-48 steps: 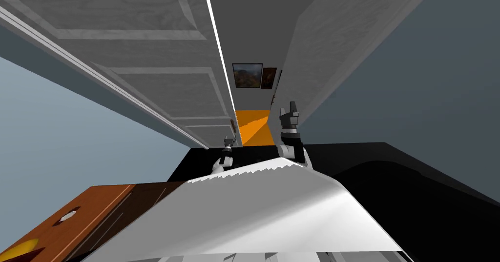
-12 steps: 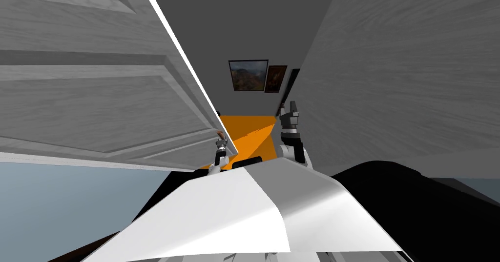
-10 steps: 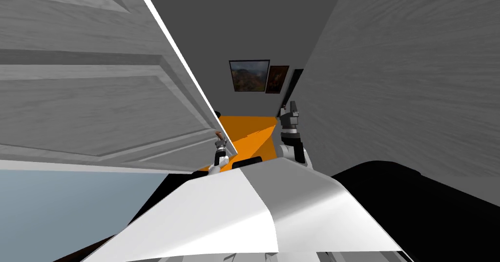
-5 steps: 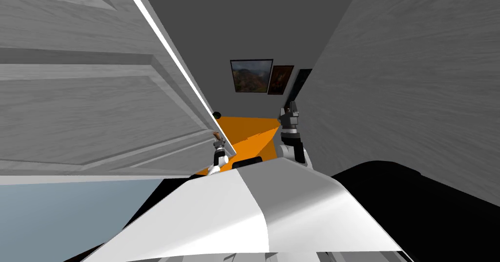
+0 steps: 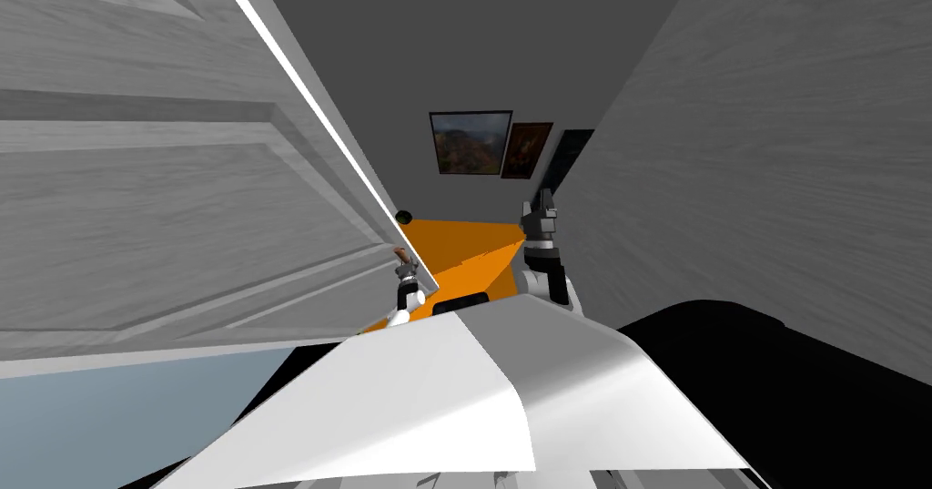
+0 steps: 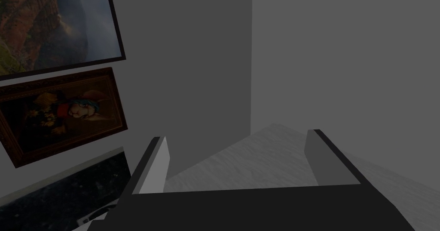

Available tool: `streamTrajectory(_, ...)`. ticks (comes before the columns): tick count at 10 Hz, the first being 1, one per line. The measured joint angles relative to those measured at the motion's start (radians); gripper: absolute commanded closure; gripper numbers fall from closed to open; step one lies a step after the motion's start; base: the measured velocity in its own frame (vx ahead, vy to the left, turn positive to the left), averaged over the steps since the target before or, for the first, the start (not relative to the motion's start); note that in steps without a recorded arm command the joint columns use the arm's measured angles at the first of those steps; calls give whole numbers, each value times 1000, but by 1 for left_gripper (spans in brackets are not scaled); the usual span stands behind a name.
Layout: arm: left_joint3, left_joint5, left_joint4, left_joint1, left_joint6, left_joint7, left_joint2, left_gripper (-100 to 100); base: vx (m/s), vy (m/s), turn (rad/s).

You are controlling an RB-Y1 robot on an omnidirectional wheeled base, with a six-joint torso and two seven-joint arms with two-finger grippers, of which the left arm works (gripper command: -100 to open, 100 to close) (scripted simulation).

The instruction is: Push the door open

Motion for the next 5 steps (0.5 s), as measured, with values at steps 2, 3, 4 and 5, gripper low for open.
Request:
streamTrajectory(2, 3, 17, -14, 1, -6, -18, 3, 100, 134, 25, 4)
streamTrajectory(3, 2, 31, -7, -5, -16, -27, 4, 100, 173, 39, 8)
streamTrajectory(4, 2, 48, -17, 3, -19, -42, 4, 100, 192, 36, 28)
streamTrajectory(5, 1, 64, 6, -6, -38, -52, 4, 100, 132, 19, 8)
